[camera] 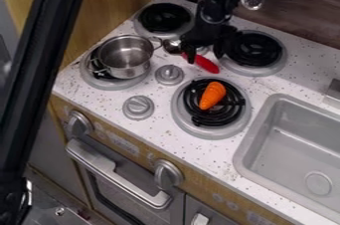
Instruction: Put the red object on the upper right burner
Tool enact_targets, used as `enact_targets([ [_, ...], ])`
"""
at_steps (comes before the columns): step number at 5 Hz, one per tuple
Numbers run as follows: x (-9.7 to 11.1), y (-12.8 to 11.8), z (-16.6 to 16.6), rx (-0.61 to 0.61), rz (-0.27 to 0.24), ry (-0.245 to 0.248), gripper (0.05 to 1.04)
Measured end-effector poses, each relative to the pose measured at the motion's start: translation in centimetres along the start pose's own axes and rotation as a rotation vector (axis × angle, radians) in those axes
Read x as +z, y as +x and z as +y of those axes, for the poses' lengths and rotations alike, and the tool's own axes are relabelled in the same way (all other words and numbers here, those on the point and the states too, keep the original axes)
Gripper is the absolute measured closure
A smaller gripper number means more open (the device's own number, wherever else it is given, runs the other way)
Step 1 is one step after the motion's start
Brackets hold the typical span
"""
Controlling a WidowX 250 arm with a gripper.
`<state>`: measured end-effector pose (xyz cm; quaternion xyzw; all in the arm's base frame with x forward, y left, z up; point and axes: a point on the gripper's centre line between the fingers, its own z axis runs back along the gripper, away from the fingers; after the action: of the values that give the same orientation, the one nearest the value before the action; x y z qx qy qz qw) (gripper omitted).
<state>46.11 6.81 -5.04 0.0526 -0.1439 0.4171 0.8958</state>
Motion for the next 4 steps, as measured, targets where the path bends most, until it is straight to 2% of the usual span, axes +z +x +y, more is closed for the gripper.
enact_targets([
  [2,-1.78,-0.27,-0.07,0.015,0.051,0.036,0.118],
  [3,-1.88,-0.43,0.11,0.013,0.061,0.05,0.374],
  [4,-1.84,-0.51,0.34,-0.002,0.086,0.071,0.512],
])
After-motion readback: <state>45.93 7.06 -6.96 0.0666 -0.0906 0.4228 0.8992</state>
